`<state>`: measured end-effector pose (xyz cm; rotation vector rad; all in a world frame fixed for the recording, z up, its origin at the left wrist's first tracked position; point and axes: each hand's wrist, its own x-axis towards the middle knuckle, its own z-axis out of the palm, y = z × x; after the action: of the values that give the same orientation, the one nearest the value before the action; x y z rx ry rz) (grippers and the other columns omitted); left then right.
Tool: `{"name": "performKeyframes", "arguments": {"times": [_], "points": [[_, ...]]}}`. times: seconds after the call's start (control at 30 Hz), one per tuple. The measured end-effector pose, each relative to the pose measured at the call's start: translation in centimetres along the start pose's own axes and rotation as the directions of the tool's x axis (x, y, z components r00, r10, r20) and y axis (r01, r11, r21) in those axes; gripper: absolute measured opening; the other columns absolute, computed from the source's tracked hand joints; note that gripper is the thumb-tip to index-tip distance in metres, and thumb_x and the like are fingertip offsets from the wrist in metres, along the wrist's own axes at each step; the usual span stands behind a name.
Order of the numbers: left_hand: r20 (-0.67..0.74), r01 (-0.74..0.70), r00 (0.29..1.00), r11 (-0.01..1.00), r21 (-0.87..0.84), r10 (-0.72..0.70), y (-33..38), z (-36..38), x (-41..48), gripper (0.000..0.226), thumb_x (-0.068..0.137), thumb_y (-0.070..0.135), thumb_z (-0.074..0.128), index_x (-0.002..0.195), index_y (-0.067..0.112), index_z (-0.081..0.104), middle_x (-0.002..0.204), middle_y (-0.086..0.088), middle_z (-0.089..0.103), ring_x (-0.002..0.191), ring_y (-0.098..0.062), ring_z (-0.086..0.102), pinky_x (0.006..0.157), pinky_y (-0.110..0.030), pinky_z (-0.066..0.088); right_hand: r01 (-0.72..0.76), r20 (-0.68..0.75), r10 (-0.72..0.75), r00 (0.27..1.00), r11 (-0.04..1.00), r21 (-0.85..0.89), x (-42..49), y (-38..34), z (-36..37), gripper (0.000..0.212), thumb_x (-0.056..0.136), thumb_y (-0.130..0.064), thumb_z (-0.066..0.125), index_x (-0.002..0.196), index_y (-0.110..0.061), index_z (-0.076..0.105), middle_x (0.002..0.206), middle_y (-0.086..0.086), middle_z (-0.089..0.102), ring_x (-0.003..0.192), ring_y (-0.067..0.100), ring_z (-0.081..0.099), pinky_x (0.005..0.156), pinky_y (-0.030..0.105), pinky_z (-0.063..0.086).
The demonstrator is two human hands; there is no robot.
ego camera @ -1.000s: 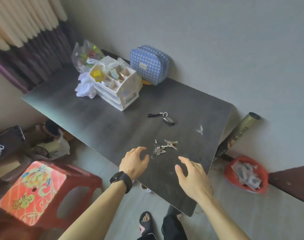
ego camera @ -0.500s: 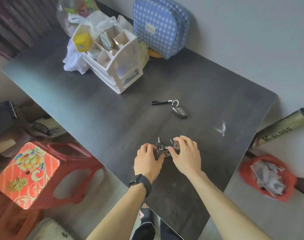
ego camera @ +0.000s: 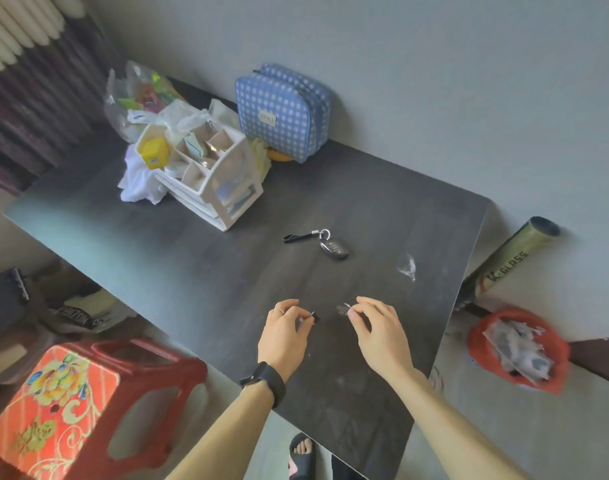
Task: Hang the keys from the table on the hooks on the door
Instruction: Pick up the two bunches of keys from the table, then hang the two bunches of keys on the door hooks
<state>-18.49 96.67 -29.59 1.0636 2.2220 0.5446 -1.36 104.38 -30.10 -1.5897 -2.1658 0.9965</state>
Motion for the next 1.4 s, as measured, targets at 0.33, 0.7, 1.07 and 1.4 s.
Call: {"name": "performKeyframes", "arguments": {"times": [0.33, 0.7, 1.07, 1.4], "points": [[0.093, -0.397, 0.911, 0.916, -0.065, 0.401, 10.5, -7.1, -4.6, 0.013, 0.097, 0.034, 0.059, 0.097, 0.025, 0.069, 0.130, 0.008, 0.059, 0.121, -0.014, 0.052, 0.092, -0.028, 0.039, 0.052, -0.422, 0.041, 0.906, 0.977, 0.207, -11.5, -3.9, -12.3, 0.007, 0.092, -0.025, 0.069, 0.092, -0.027, 0.076, 0.101, -0.020, 0.070, 0.102, 0.003, 0.060, 0.086, 0.016, 0.045], [0.227, -0.634, 0.674, 0.708, -0.312, 0.703, 27.6, -4.9, -13.9, 0.013, 0.098, 0.032, 0.056, 0.100, 0.021, 0.064, 0.099, 0.010, 0.073, 0.097, -0.013, 0.066, 0.077, -0.035, 0.054, 0.051, -0.739, 0.190, 0.646, 0.956, 0.290, -25.7, -1.7, -24.8, 0.007, 0.092, -0.021, 0.070, 0.091, -0.024, 0.076, 0.087, -0.014, 0.074, 0.084, 0.009, 0.069, 0.074, 0.028, 0.055], [0.261, -0.715, 0.409, 0.484, -0.505, 0.875, 44.2, 4.0, -29.8, 0.012, 0.098, 0.024, 0.058, 0.095, 0.014, 0.062, 0.091, 0.008, 0.076, 0.083, 0.005, 0.067, 0.071, -0.011, 0.047, 0.018, -0.877, 0.259, 0.404, 0.957, 0.290, -39.3, 6.5, -40.0, 0.010, 0.093, -0.023, 0.068, 0.089, -0.029, 0.075, 0.089, -0.009, 0.074, 0.085, 0.009, 0.068, 0.072, 0.019, 0.050], [0.181, -0.772, 0.310, 0.359, -0.524, 0.933, 57.5, 13.0, -42.2, 0.011, 0.097, 0.025, 0.057, 0.090, 0.020, 0.063, 0.090, 0.009, 0.077, 0.083, -0.008, 0.072, 0.081, -0.031, 0.057, -0.019, -0.916, 0.206, 0.344, 0.977, 0.212, -49.2, 15.8, -54.5, 0.011, 0.094, -0.027, 0.066, 0.088, -0.031, 0.074, 0.087, -0.014, 0.076, 0.083, 0.001, 0.068, 0.073, 0.009, 0.047]]}}
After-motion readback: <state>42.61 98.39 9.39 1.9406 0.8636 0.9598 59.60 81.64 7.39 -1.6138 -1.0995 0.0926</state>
